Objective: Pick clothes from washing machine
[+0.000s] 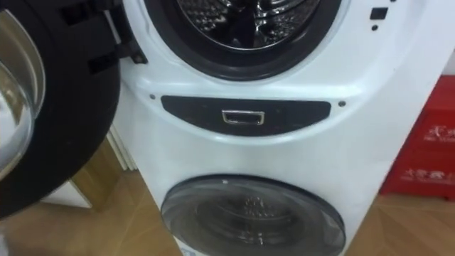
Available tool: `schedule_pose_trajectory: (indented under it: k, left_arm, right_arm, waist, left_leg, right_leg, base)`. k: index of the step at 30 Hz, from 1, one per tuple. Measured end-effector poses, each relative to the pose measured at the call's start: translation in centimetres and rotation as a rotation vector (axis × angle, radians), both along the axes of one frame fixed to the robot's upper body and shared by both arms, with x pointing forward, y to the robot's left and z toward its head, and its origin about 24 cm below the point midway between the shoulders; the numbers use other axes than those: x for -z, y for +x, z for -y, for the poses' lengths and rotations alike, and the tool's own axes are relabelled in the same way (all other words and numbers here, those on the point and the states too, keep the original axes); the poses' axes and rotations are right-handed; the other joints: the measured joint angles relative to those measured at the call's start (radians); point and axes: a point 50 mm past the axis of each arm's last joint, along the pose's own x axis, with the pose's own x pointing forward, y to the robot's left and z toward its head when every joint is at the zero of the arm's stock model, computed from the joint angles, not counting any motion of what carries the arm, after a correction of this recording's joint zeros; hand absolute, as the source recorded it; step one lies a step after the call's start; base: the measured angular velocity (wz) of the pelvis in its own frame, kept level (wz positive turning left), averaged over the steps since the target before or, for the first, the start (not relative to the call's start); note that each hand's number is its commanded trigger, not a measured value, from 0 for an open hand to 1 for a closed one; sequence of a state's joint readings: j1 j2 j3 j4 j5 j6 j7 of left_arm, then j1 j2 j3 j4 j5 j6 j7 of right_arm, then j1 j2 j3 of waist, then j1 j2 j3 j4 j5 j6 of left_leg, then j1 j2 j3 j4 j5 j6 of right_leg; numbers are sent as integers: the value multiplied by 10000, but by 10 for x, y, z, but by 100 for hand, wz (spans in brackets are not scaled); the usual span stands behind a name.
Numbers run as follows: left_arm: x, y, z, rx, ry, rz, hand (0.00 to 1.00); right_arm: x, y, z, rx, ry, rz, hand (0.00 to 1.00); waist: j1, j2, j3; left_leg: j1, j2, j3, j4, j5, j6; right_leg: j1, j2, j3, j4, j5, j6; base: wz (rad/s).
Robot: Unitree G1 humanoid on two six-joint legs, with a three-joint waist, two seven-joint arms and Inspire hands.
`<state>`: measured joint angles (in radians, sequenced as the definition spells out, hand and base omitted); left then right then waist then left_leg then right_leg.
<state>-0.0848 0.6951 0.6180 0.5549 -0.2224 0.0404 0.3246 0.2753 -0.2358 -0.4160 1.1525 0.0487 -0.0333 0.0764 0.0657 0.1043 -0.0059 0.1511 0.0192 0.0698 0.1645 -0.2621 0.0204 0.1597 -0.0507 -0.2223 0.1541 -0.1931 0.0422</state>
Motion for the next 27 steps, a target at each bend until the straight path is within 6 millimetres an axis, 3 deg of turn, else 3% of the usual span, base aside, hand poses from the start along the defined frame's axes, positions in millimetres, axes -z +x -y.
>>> schedule_pose_trajectory:
  k: [2, 5, 7, 11, 14, 16, 17, 20, 23, 25, 27]
  left_arm:
    - [-5, 4, -1, -46, -53, 173, 0]
    - [-14, 12, 0, -99, -51, 456, 0]
    - [-19, 16, 0, -90, -46, 600, 0]
    - [-23, 22, 2, -46, -79, 809, 0]
    - [-28, 29, 5, -70, -131, 1042, 0]
    - [-32, 32, 9, -1, 46, 1120, 0]
    - [-34, 34, 12, 42, 97, 1256, 0]
    - [-35, 46, 38, 538, -55, 2092, 0]
    - [-32, 53, 71, 1401, -382, 2713, 0]
    - [-38, 52, 97, 2017, 264, 2900, 0]
    - [-44, 50, 115, 2612, 950, 2877, 0]
  right_arm:
    - [-1, -4, 1, -160, -57, -191, 0]
    - [-1, -4, 1, -808, -31, -491, 0]
    - [-1, -4, 2, -1232, -108, -667, 0]
    - [-1, -6, 3, -1555, -180, -918, 0]
    - [-2, -8, 4, -1651, -225, -1056, 0]
    - [-1, -9, 3, -1733, -153, -1161, 0]
    - [-1, -9, 3, -1836, -105, -1213, 0]
    - [1, -10, -1, -2324, 142, -1566, 0]
    - [5, -9, -8, -2301, 483, -1677, 0]
    - [10, -8, -18, -2184, 932, -1857, 0]
    - [14, -9, -26, -2374, 1297, -2122, 0]
  waist:
    - [22, -12, 5]
    - [5, -101, 78]
    - [-22, -180, 111]
    - [-60, -225, 124]
    - [-166, -381, 219]
    - [-568, -457, 232]
    - [-590, -489, 247]
    - [-598, -587, 249]
    - [-611, -643, 260]
    - [-616, -702, 302]
    - [-643, -726, 304]
  left_leg:
    - [4, -6, -43, 1, 0, 0]
    - [1, -4, -182, 1, 0, 0]
    - [-4, -17, -186, 0, 0, 0]
    - [-7, 17, -388, 8, 4, 6]
    - [-92, -29, -466, 41, 3, 6]
    - [-188, -27, -311, 38, 8, 8]
    - [-191, -54, -249, 38, 12, 14]
    - [-216, -65, -106, 48, 87, 142]
    - [-310, -279, 436, 47, 221, 359]
    - [-389, -351, 1234, 45, 285, 470]
    - [-388, -355, 1625, 43, 304, 502]
  right_leg:
    - [-8, -10, 3, 46, 3, -5]
    - [-24, -14, 17, 161, 2, -4]
    - [-33, -10, 324, 166, 2, -4]
    - [-191, 28, 309, 324, -49, -56]
    - [-542, 128, 409, -82, 32, -159]
    - [-546, 159, 976, 60, 80, -183]
    - [-548, 165, 1124, 92, 80, -184]
    - [-535, 63, 1283, 219, 148, -161]
    - [-538, -225, 1432, 366, 153, -138]
    - [-565, -402, 1435, 327, 293, 60]
    - [-664, -465, 1411, 333, 488, 127]
  base:
    - [10]
    - [11]
    - [7]
    - [3]
    - [20]
    - [54]
    - [37]
    - [32]
    - [42]
    - [37]
    - [32]
